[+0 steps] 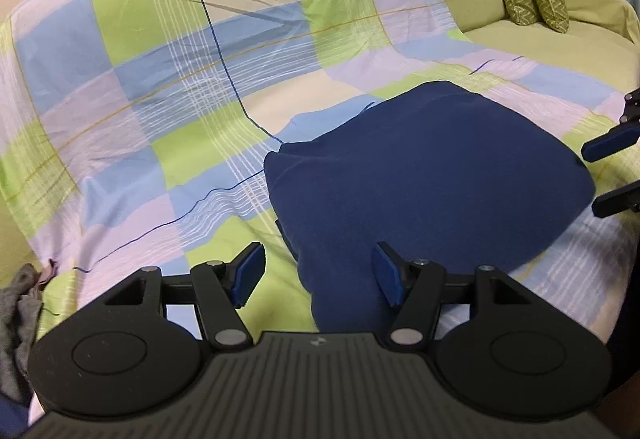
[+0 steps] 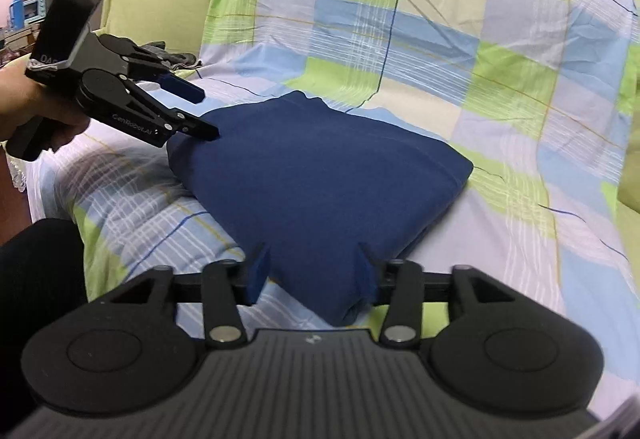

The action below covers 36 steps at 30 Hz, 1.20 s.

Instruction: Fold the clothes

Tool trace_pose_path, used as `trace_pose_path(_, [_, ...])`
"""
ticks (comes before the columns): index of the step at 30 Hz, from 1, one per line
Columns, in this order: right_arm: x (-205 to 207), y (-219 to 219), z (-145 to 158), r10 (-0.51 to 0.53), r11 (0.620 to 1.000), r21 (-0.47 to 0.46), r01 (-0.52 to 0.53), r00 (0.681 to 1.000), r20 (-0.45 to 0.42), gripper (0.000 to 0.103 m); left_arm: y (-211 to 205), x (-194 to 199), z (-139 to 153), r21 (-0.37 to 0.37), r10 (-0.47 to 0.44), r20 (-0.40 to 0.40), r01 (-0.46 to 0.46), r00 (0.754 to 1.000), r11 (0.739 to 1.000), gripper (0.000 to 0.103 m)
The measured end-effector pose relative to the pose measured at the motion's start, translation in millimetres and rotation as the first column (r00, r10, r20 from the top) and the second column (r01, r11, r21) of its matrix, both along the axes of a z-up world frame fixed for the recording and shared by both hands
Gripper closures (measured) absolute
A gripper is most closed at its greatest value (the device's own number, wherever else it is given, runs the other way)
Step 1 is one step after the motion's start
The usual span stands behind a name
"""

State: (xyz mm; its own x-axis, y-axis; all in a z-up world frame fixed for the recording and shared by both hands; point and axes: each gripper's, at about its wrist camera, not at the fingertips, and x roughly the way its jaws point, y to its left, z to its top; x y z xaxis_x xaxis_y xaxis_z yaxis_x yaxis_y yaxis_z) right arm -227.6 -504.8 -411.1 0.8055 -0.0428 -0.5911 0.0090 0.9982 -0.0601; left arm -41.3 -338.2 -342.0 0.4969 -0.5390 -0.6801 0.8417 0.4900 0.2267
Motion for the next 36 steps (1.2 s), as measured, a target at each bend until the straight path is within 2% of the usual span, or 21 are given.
trace_pose_path(3, [4.5, 8.6, 1.3, -0.013, 0.998, 0.053, 0.014, 1.0, -0.014, 0.055, 5.3, -5.7, 4.8, 0.019, 0.001, 0.013, -0.001, 1.0, 1.0, 0.038])
trace_pose_path(6, [4.7, 19.4, 1.6, -0.007, 0.998, 0.068, 0.008, 1.0, -0.01, 0.053, 11.6, -7.7, 7.2, 0.031, 0.004, 0.017, -0.004, 1.0, 1.0, 0.038])
trace_pose_path(19, [9.8, 40.1, 5.6, 0.004, 1.0, 0.019, -0.003, 0.999, -0.039, 0.044, 21.0, -15.7, 1.7, 0.043, -0.028, 0.007, 0.028, 1.0, 0.999, 0.038])
trace_pose_path(22, [12.1, 41.8, 6.4, 0.003, 1.0, 0.006, -0.002, 0.999, -0.051, 0.043, 20.0, -22.1, -0.5, 0.056, -0.073, 0.033, 0.071, 0.997, 0.996, 0.036])
trace_pose_path(23, [13.4, 41.9, 7.2, 0.003, 1.0, 0.0, -0.003, 0.998, -0.058, 0.041, 20.0, -29.8, -0.6, 0.056, -0.134, 0.066, 0.13, 0.989, 0.99, 0.035])
trace_pose_path(25, [16.9, 44.6, 7.8, 0.011, 0.999, -0.046, -0.015, 0.997, -0.077, 0.039, 18.1, -43.4, -5.0, 0.101, -0.24, 0.149, 0.226, 0.959, 0.969, 0.03])
trace_pose_path(27, [21.0, 49.5, 5.8, 0.027, 0.991, -0.13, -0.04, 0.995, -0.1, 0.038, 15.9, -55.8, -10.0, 0.16, -0.336, 0.226, 0.306, 0.914, 0.938, 0.03])
trace_pose_path(29, [25.2, 54.4, 3.9, 0.04, 0.975, -0.212, -0.066, 0.992, -0.124, 0.038, 12.9, -65.9, -17.3, 0.234, -0.425, 0.288, 0.368, 0.858, 0.9, 0.03])
trace_pose_path(32, [31.5, 61.8, 0.9, 0.056, 0.938, -0.331, -0.108, 0.985, -0.161, 0.038, 4.8, -69.6, -33.6, 0.322, -0.517, 0.312, 0.424, 0.797, 0.847, 0.03])
trace_pose_path(36, [50.0, 79.5, -16.0, 0.111, 0.855, -0.48, -0.196, 0.974, -0.199, 0.038, -8.7, -66.2, -54.0, 0.392, -0.58, 0.343, 0.449, 0.739, 0.803, 0.03])
